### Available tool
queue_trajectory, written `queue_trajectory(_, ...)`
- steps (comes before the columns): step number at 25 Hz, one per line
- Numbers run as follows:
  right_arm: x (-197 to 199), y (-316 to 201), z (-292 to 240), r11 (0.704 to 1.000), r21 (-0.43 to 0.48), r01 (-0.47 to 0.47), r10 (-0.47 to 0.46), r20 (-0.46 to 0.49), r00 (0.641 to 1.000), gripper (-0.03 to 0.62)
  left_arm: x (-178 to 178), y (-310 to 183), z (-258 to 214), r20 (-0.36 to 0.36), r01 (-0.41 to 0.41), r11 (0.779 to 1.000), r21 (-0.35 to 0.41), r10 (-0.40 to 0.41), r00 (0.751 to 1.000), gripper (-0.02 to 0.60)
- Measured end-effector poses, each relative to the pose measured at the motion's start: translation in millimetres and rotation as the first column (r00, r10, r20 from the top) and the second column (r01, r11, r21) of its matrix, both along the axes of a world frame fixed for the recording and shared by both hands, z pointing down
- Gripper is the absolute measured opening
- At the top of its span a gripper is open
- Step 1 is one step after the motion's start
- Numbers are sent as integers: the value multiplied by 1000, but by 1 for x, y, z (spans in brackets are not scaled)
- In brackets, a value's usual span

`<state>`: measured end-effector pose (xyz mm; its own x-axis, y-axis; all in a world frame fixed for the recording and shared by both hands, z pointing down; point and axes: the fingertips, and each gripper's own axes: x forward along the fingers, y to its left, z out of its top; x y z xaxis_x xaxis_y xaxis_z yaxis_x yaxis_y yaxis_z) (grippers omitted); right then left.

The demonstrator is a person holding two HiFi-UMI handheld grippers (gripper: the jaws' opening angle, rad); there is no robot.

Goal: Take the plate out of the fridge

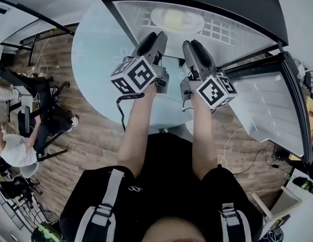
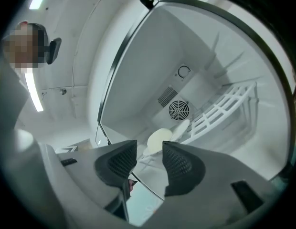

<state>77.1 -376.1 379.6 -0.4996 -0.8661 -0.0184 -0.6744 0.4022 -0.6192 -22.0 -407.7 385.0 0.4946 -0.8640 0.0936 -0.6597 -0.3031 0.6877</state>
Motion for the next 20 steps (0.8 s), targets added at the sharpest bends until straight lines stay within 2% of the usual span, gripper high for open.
queue_trajectory(7,-3,-18,12,997,-66,-39,43,61,997,163,2,-17,12,-85,-29,999,-44,26,996,151)
queue_trajectory(9,-1,-22,15,994,-91,-57,65,83,994,163,4,-20,15,-112,-45,997,-60,38,993,196)
queue_trajectory(13,-5,-31,19,987,-140,-76,95,140,986,156,4,-26,20,-139,-51,995,-83,39,990,196)
queue_trajectory(16,-11,-36,16,986,-152,-65,95,205,974,150,5,-29,21,-152,-53,994,-95,38,988,187)
queue_trajectory(19,-10,-39,19,981,-183,-70,118,267,956,136,5,-32,23,-176,-45,994,-101,27,984,151)
queue_trajectory(20,-9,-40,22,976,-204,-77,135,290,947,118,3,-32,24,-178,-39,993,-108,20,984,122)
